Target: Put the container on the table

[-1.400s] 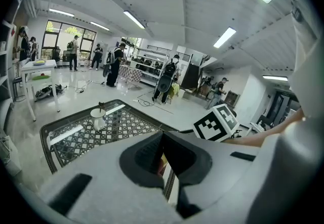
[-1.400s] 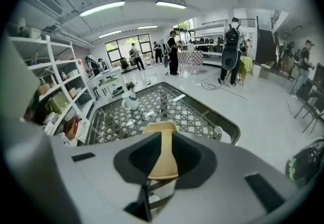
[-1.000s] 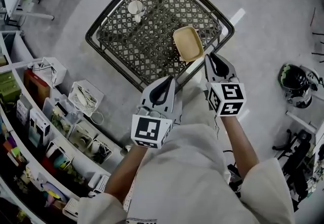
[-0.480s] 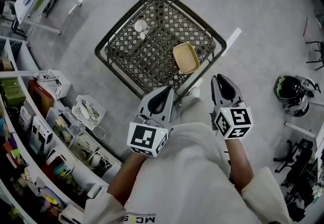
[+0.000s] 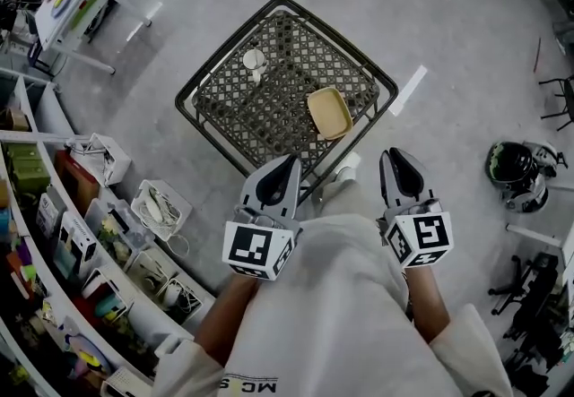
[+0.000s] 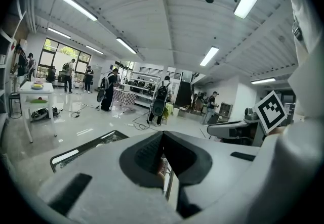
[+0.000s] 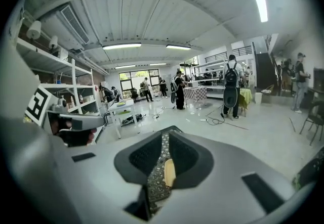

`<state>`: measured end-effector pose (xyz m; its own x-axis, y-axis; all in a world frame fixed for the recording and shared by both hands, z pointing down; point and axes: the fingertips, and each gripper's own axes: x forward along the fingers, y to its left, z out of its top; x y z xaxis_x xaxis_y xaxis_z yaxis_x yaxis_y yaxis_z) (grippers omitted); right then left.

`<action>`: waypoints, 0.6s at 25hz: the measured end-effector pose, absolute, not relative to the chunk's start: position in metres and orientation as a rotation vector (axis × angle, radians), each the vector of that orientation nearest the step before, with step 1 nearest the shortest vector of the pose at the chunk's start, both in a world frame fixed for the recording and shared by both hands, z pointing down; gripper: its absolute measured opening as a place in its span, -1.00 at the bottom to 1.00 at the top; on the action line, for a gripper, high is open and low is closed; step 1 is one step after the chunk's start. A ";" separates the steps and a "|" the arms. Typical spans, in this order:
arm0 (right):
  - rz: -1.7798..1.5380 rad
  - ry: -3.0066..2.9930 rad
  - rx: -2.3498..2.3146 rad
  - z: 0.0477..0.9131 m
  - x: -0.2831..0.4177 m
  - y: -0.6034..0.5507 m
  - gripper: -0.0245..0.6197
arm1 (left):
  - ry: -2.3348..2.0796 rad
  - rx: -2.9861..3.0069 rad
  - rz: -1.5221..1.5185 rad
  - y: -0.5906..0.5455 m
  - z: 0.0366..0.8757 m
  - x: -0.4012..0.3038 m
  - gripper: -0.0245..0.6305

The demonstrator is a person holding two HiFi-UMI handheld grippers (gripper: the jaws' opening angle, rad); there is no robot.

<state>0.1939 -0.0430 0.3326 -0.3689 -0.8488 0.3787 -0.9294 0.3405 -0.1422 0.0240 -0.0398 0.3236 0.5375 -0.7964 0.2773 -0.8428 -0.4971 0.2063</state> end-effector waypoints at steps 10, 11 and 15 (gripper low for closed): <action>0.445 -2.422 1.581 0.317 0.182 -0.034 -0.77 | -1.370 2.468 0.200 -0.033 0.318 0.021 -0.86; 0.436 -2.424 1.571 0.317 0.180 -0.034 -0.78 | -1.373 2.466 0.205 -0.033 0.318 0.020 -0.86; 0.425 -2.426 1.556 0.318 0.179 -0.031 -0.79 | -1.372 2.462 0.203 -0.032 0.319 0.021 -0.86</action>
<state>0.1785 -0.0311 0.3176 -0.4111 -0.8449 0.3424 -0.9109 0.3950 -0.1189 0.0212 -0.0324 0.3190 0.5301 -0.8028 0.2728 -0.8475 -0.4908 0.2024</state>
